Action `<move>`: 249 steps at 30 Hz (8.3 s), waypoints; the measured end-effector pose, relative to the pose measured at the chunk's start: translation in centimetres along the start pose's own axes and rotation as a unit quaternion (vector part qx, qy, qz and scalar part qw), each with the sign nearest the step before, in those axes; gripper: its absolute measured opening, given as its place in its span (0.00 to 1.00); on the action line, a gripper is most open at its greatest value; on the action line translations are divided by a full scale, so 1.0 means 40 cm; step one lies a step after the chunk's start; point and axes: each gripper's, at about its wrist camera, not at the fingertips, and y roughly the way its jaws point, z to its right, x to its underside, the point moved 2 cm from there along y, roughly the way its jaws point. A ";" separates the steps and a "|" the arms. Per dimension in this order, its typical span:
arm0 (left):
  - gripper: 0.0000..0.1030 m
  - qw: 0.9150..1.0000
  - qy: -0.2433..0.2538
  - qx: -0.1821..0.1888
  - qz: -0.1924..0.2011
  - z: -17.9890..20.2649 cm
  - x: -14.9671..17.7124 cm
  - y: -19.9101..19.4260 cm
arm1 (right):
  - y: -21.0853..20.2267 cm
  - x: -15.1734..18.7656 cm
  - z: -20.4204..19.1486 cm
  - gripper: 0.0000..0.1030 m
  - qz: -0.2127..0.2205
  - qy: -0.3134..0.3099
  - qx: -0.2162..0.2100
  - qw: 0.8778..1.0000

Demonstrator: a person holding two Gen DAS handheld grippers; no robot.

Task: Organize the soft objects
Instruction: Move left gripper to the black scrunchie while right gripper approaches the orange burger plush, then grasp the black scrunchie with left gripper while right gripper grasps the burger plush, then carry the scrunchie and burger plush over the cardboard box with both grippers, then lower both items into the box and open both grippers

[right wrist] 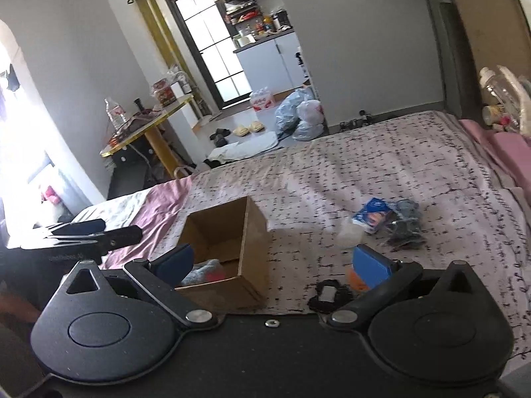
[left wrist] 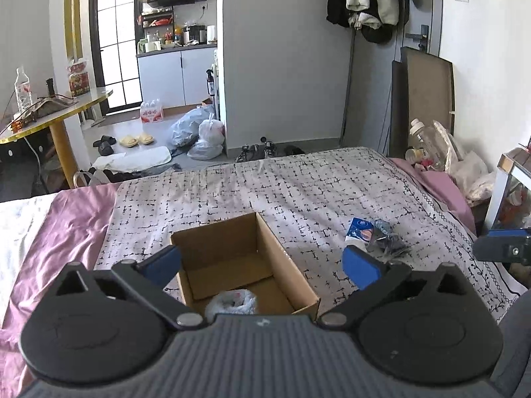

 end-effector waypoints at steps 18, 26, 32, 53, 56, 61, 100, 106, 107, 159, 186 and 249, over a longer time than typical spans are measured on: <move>1.00 0.997 0.004 0.040 -0.059 0.030 -0.069 -0.020 | -0.068 -0.027 0.068 1.00 0.006 0.001 0.014 1.000; 1.00 0.995 0.033 0.070 -0.065 0.093 -0.084 0.030 | -0.064 -0.009 0.133 1.00 -0.001 0.021 0.032 0.999; 1.00 0.991 0.046 0.089 -0.083 0.133 -0.083 0.116 | -0.035 0.012 0.183 1.00 -0.011 0.039 0.057 0.998; 0.99 0.973 0.113 0.155 -0.128 0.279 0.024 0.352 | 0.116 0.063 0.283 1.00 -0.054 0.074 0.062 0.994; 0.98 0.970 0.127 0.154 -0.142 0.301 0.040 0.381 | 0.131 0.064 0.306 1.00 -0.053 0.091 0.063 0.992; 0.97 0.965 0.127 0.175 -0.150 0.333 0.058 0.413 | 0.165 0.072 0.343 0.98 -0.067 0.115 0.062 0.989; 0.28 0.948 0.071 0.153 -0.268 0.353 0.146 0.631 | 0.424 0.138 0.385 0.54 -0.142 0.170 0.011 0.975; 0.27 0.952 0.066 0.161 -0.251 0.349 0.135 0.616 | 0.425 0.137 0.386 0.22 -0.141 0.176 0.020 0.974; 0.27 0.953 0.064 0.163 -0.248 0.348 0.132 0.611 | 0.420 0.134 0.385 0.22 -0.138 0.175 0.021 0.975; 0.27 0.992 -0.003 0.105 -0.064 0.017 -0.007 0.153 | 0.147 -0.006 0.037 0.20 0.001 0.080 0.014 0.997; 0.27 0.991 -0.093 0.084 -0.053 -0.205 0.092 0.177 | 0.307 0.018 -0.171 0.20 -0.050 -0.015 -0.010 0.999; 0.89 0.996 -0.043 0.039 -0.063 0.005 0.051 0.220 | 0.186 0.040 0.013 0.86 -0.030 0.013 0.025 0.999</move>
